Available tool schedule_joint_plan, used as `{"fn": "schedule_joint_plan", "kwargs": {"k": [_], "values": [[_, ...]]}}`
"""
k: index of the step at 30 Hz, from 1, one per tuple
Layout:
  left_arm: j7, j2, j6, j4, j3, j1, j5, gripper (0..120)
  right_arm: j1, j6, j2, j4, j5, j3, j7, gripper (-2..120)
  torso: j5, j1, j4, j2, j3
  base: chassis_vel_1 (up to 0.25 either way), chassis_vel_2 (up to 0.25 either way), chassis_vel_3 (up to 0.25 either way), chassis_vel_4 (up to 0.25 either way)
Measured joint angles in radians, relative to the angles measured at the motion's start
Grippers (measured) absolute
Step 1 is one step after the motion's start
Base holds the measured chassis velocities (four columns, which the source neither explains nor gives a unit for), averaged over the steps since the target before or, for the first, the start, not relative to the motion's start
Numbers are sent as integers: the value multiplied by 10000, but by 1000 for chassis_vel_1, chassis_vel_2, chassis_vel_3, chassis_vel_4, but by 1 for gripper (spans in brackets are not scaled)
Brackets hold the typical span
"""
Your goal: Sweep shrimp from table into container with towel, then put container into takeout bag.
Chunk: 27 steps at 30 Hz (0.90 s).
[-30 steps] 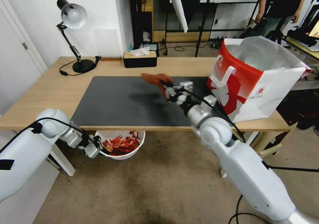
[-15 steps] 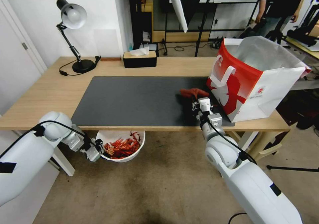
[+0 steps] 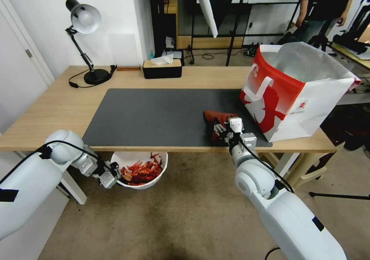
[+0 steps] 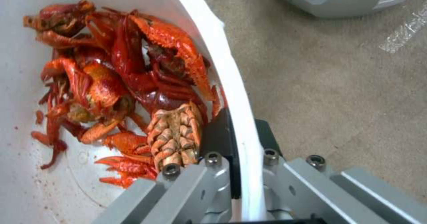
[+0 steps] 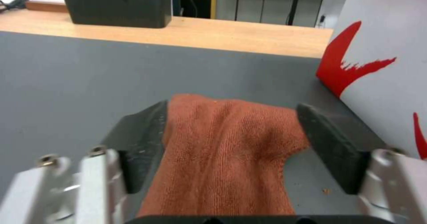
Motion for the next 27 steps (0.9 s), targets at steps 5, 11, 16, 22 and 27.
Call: {"fn": "schedule_joint_plan", "kwargs": {"k": [5, 11, 16, 22, 27], "values": [[0, 15, -9, -33, -17, 38, -3, 0, -348, 775, -120, 342, 126, 156, -474, 93, 0, 0, 1, 0, 0, 0, 0, 0, 0], [4, 18, -14, -176, -67, 157, -4, 0, -1698, 2723, -63, 937, -281, 733, -1699, 100, 1, 0, 0, 0, 0, 0, 0, 0, 0], [6, 13, -41, -308, -133, 372, 6, 0, -3440, 4106, 116, 1500, -1275, 1223, -2282, 100, 1, -1, -4, 0, -1, 0, 0, 0, 0], [8, 55, -55, -616, -271, 742, 91, 0, -4892, 5392, 520, 1687, -2260, 1445, -2653, 100, 0, -2, 2, 0, -2, 0, 0, 0, 0], [16, 23, -57, -888, -226, 882, 170, 0, -5728, 6209, 833, 1468, -2644, 1762, -2922, 100, 0, -1, -2, -1, -1, 0, 0, 0, 0]]}}
